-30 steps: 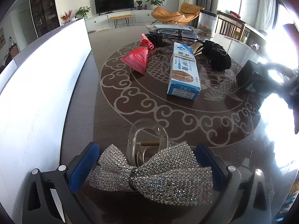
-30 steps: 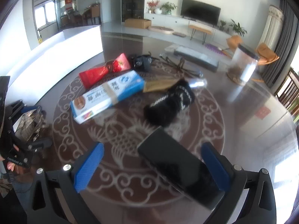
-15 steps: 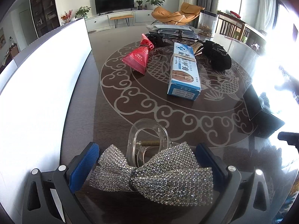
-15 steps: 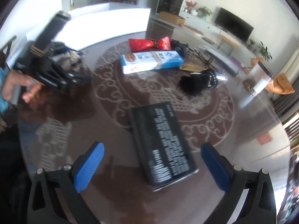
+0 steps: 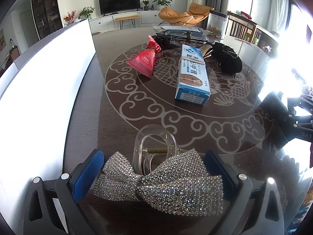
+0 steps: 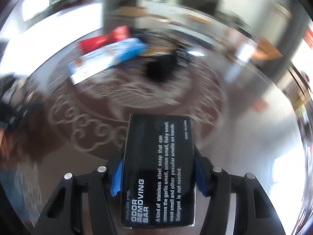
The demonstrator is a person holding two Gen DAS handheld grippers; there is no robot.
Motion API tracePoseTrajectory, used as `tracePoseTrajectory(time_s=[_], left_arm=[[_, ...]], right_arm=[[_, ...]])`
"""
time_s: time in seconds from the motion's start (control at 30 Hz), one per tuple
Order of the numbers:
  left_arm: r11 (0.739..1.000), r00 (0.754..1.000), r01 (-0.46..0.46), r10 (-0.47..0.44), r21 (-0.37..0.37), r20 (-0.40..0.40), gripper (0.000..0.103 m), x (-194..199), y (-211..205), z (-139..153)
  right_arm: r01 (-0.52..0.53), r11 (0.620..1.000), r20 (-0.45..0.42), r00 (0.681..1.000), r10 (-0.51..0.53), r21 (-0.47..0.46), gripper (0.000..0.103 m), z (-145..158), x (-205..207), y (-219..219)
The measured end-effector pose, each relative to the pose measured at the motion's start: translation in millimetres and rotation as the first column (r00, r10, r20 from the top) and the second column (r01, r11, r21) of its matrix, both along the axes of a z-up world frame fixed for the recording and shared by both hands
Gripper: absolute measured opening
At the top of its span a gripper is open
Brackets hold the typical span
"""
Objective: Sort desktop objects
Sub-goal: 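Carry the bow clip and odor bar box into the cardboard bin and release both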
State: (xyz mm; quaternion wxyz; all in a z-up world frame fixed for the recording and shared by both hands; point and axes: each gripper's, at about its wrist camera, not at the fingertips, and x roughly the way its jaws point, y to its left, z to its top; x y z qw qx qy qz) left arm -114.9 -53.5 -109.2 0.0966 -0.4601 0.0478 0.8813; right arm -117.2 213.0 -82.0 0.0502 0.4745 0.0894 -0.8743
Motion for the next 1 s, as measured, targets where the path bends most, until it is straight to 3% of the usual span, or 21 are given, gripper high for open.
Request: tracePoseTrajectory(time_s=[0.13, 0.27, 0.57, 1.0], left_arm=[[1.0, 1.0, -0.001, 0.001, -0.002, 0.0, 0.103, 0.1, 0.0, -0.1], [1.0, 1.0, -0.009, 0.009, -0.003, 0.001, 0.103, 1.4, -0.3, 0.5], [1.0, 1.0, -0.012, 0.012, -0.005, 0.0, 0.103, 1.0, 0.0, 0.3], [1.0, 1.0, -0.017, 0.017, -0.006, 0.001, 0.103, 1.3, 0.6, 0.2]], right_arm=[[0.074, 0.996, -0.037, 0.996, -0.076, -0.039, 0.061, -0.4, 4.3, 4.3], [0.101, 0.991, -0.036, 0.994, -0.105, -0.09, 0.081, -3.7, 3.7, 11.9], [0.101, 0.989, -0.027, 0.994, -0.105, -0.104, 0.097, -11.7, 2.1, 9.0], [0.119, 0.987, -0.018, 0.992, -0.122, -0.104, 0.103, -13.5, 4.5, 11.1]])
